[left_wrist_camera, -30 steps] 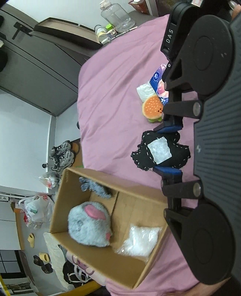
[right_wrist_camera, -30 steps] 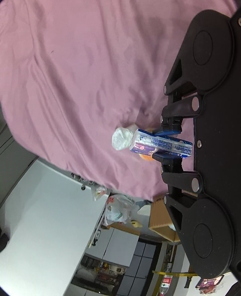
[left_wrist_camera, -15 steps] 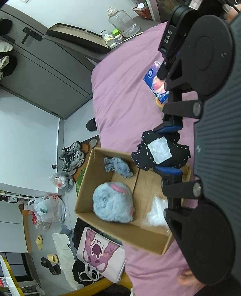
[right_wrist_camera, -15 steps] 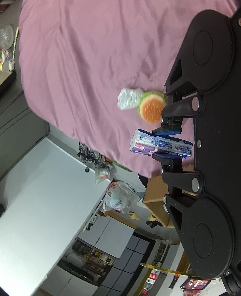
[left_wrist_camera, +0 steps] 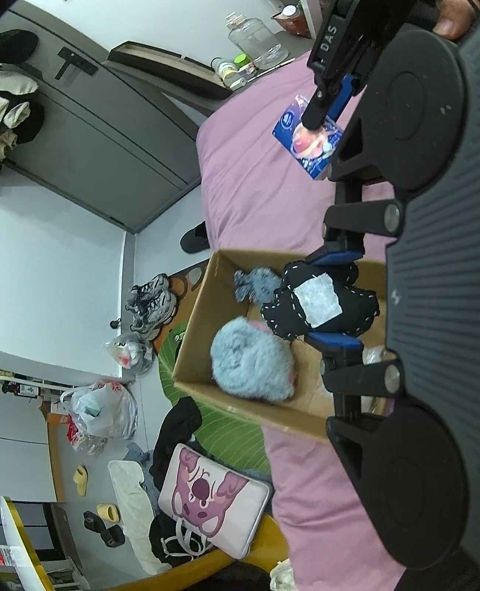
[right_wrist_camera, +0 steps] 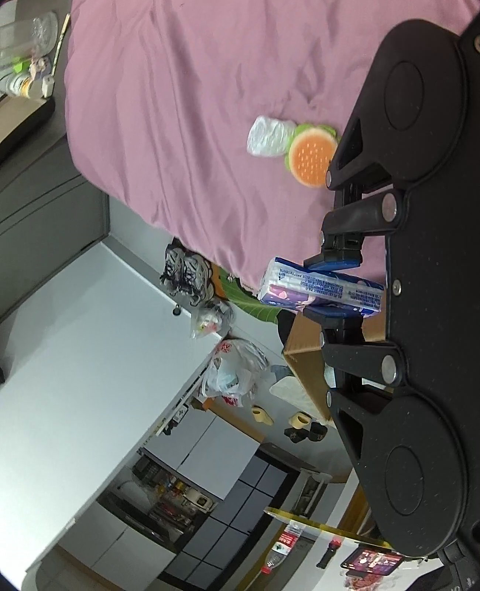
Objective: Organize soft objects
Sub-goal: 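Carry the black patch and tissue pack over the box with both tools, then open both tools to drop the patch and tissue pack into the box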
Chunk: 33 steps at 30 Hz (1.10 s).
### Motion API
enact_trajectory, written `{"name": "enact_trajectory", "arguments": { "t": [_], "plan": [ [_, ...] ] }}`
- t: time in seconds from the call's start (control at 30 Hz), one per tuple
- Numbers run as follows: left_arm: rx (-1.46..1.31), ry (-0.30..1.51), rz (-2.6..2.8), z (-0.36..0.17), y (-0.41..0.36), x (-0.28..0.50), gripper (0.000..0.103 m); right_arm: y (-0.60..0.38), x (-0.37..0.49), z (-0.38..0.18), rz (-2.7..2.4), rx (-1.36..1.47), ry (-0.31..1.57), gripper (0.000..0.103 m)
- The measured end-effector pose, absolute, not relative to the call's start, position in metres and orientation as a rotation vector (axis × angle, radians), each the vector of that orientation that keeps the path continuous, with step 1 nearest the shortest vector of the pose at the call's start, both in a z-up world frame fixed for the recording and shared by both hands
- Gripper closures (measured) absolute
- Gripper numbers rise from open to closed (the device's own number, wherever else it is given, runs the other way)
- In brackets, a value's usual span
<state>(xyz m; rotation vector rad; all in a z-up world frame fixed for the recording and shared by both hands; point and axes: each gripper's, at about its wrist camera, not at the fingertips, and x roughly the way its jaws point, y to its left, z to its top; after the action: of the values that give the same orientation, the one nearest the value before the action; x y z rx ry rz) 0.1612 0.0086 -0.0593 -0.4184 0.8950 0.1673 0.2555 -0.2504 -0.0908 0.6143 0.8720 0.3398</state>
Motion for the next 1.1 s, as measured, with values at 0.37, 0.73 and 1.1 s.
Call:
{"name": "enact_trajectory", "arguments": {
  "t": [0.37,0.73,1.1],
  "plan": [
    [-0.427,0.905,0.184,-0.065,0.048,0.166,0.067,-0.211,0.255,-0.082,0.399,0.576,0.869,0.083],
    [-0.463,0.956,0.159,-0.094,0.067,0.174,0.066,-0.179,0.251,-0.079,0.473,0.495,0.905,0.083],
    [-0.47,0.973,0.162,-0.107,0.067,0.186,0.064,-0.154,0.244,-0.087,0.53,0.421,0.987,0.083]
  ]
}}
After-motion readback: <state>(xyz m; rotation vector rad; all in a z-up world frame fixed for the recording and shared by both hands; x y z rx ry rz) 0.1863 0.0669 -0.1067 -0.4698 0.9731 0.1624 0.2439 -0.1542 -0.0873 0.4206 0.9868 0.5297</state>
